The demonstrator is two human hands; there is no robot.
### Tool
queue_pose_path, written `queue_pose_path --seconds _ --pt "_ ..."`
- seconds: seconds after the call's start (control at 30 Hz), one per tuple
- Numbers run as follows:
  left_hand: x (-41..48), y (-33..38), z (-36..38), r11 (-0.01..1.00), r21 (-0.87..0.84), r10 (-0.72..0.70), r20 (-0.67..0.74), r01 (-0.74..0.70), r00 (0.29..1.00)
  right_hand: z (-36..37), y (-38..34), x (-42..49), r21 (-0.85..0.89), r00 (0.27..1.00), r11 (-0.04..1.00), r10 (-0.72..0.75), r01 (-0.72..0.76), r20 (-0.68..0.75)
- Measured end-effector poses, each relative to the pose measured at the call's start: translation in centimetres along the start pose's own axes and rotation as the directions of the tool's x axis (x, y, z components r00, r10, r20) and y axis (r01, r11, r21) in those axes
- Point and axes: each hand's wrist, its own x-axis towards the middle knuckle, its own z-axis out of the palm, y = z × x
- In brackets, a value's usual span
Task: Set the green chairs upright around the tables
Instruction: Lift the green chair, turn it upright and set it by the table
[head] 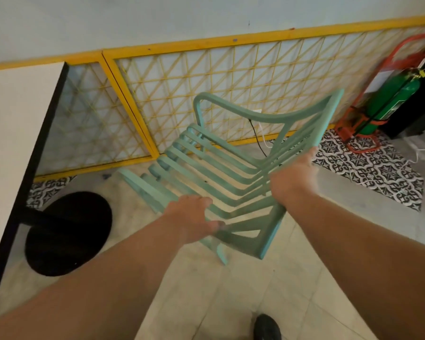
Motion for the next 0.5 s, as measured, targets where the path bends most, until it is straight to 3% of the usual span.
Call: queue_pose_path --seconds 0.13,0.3,0.5 --pt "3.8 -4.9 2.0 0.988 0.156 0.010 0.042 -0.016 0.999 0.2 0.7 0.9 -0.004 0.998 0.999 -0.046 0.046 -0.049" --pt "7.3 -8.6 3.5 0.964 0.263 -0.087 0.154 0.044 0.984 0.7 1.6 2.0 -0.051 0.991 0.995 -0.092 0.087 -0.101" --pt "7.6 -9.0 4.3 0.941 0.337 -0.033 0.096 -0.001 0.995 0.1 0.7 1.7 -0.089 0.991 0.992 -0.099 0.091 -0.095"
